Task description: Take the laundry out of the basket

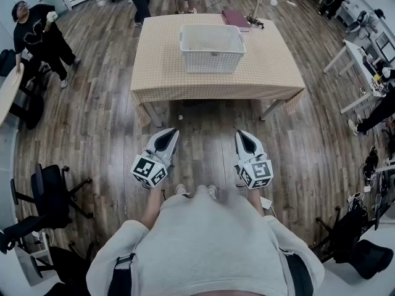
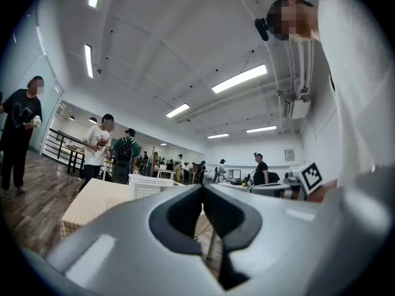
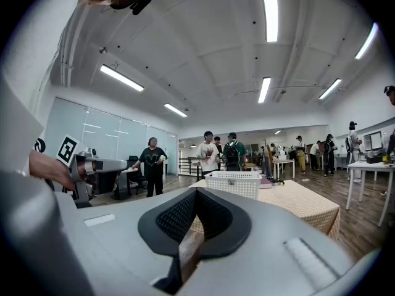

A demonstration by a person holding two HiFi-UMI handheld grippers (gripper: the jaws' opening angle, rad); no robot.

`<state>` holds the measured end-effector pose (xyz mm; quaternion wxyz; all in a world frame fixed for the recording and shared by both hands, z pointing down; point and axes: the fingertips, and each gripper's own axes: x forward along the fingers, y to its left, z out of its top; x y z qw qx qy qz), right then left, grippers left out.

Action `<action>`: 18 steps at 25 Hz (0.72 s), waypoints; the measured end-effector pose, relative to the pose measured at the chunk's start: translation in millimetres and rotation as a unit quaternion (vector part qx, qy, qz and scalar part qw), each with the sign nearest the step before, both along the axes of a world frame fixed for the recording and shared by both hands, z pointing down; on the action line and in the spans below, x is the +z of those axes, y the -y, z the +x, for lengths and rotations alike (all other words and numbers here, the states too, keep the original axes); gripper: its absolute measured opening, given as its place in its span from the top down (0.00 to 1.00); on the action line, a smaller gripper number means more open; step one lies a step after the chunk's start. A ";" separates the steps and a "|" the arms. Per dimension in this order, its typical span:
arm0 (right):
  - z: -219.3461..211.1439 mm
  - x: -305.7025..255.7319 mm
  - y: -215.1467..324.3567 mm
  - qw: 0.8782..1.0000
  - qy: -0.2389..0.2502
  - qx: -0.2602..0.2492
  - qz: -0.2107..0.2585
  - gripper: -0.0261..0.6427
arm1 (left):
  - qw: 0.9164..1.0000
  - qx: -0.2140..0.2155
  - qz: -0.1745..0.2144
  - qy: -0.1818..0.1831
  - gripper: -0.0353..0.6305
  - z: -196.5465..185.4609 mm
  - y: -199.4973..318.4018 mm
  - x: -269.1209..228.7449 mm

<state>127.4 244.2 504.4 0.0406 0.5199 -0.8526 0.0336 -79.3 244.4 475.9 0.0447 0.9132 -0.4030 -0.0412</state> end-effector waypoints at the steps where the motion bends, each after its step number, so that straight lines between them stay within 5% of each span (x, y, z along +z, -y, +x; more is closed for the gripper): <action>1: 0.1 0.9 -0.1 1.000 0.000 -0.001 -0.001 0.96 | 1.000 0.000 0.000 0.000 0.94 0.3 0.8 -0.1; 18: 22.5 4.7 10.5 0.997 0.050 -0.060 0.005 0.96 | 1.000 -0.023 -0.002 0.011 0.94 37.8 2.0 -0.1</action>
